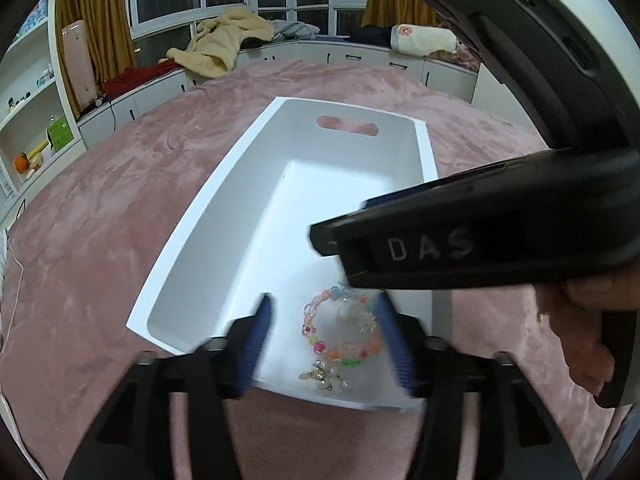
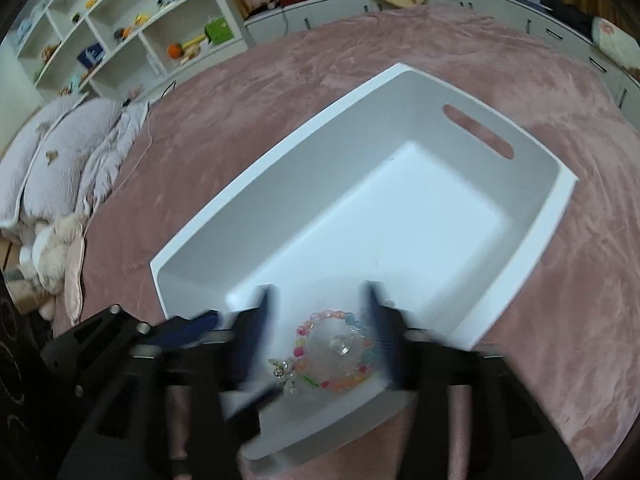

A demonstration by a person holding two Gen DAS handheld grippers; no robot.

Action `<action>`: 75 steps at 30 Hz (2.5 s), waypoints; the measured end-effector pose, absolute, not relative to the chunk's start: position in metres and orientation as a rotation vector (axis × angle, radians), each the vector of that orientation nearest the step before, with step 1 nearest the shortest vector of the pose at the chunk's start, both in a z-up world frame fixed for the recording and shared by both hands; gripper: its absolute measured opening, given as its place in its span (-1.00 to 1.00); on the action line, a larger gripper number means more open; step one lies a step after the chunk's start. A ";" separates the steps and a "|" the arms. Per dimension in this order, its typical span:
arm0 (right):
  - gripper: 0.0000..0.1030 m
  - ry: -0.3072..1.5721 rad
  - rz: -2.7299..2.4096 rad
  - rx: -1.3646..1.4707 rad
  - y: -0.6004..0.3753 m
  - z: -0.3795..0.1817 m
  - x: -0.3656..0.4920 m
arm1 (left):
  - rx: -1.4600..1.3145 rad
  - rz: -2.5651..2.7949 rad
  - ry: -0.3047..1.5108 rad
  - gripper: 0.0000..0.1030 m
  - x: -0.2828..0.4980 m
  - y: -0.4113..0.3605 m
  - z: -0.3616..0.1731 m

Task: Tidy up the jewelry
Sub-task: 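Open both tools to drop the charms into the white box, then move both open tools back to the white bead bracelet on the bed, then grasp the pearl dangle with the left tool while the right tool grasps the white bead bracelet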

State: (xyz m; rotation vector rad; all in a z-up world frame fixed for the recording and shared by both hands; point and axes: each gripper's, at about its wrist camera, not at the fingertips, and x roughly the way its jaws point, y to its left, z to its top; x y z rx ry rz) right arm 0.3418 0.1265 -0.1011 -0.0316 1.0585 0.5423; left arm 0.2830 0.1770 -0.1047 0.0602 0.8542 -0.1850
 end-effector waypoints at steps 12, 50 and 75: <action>0.91 0.947 0.423 0.045 0.035 -0.079 0.321 | 0.048 -0.233 0.794 0.83 0.255 0.153 -0.087; 0.64 1.070 0.200 0.216 -0.190 -0.164 0.239 | 0.156 -0.605 0.890 0.82 0.201 -0.089 -0.168; -0.80 1.101 0.268 0.162 -0.199 -0.198 0.253 | 0.178 -0.588 0.970 -0.59 0.223 -0.133 -0.209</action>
